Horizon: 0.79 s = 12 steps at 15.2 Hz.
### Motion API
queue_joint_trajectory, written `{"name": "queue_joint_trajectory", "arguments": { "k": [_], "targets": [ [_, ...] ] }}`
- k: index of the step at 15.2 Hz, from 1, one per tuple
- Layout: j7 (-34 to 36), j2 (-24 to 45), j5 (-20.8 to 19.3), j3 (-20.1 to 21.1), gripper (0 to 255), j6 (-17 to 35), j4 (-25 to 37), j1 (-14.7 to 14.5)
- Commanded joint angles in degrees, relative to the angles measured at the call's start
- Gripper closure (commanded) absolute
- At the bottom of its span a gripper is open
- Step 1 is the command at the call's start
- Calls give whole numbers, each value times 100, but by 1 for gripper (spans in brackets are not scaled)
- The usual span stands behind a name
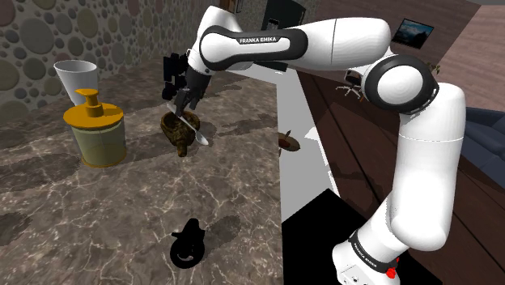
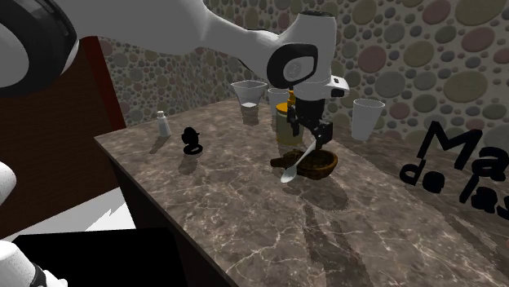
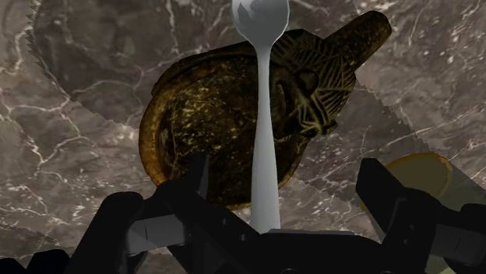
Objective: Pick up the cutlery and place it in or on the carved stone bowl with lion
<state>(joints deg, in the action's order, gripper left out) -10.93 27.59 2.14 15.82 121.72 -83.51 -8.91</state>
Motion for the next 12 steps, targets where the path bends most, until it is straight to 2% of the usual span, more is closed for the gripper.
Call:
{"name": "queue_joint_trajectory", "arguments": {
  "k": [1, 5, 12],
  "targets": [
    [0, 0, 0, 0, 0, 0, 0, 0],
    [-37, -309, 72, 19, 0, -554, 245, 91],
    [-37, -309, 73, 18, 0, -554, 245, 90]
  ]
}}
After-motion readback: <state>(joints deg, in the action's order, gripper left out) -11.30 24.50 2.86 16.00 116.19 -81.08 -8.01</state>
